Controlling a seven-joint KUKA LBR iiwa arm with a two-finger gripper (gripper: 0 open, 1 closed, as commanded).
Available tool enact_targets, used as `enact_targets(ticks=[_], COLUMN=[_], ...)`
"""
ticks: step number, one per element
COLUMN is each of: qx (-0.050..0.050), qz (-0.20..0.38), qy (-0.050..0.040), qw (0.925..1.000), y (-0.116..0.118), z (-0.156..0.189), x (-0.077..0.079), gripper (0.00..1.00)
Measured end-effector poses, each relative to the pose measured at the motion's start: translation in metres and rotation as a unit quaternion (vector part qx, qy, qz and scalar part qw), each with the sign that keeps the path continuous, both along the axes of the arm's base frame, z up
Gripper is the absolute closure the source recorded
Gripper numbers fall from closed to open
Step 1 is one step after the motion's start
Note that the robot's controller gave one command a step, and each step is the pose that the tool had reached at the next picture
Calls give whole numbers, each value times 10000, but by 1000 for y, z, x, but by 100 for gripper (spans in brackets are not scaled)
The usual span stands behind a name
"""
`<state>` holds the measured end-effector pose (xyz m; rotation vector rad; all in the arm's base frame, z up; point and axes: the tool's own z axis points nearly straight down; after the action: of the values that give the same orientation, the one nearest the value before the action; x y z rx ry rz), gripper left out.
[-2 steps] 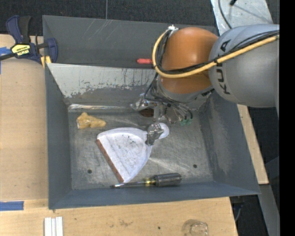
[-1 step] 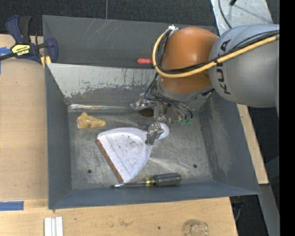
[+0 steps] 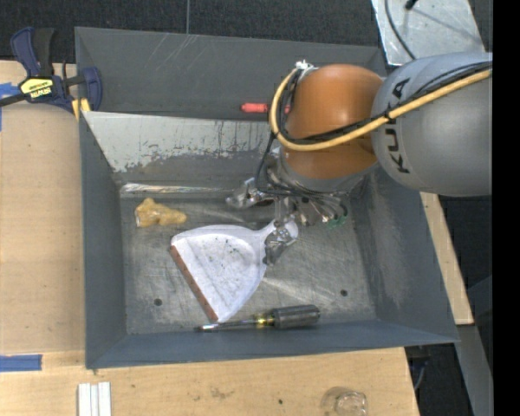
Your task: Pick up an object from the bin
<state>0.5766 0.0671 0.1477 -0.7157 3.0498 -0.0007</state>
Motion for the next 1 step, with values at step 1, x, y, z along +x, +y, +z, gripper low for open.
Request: enact_targets(ticks=[1], qx=[-13], qz=[1584], qy=[15], qw=[9874], y=[-13], z=[-29], x=[7], gripper=[0])
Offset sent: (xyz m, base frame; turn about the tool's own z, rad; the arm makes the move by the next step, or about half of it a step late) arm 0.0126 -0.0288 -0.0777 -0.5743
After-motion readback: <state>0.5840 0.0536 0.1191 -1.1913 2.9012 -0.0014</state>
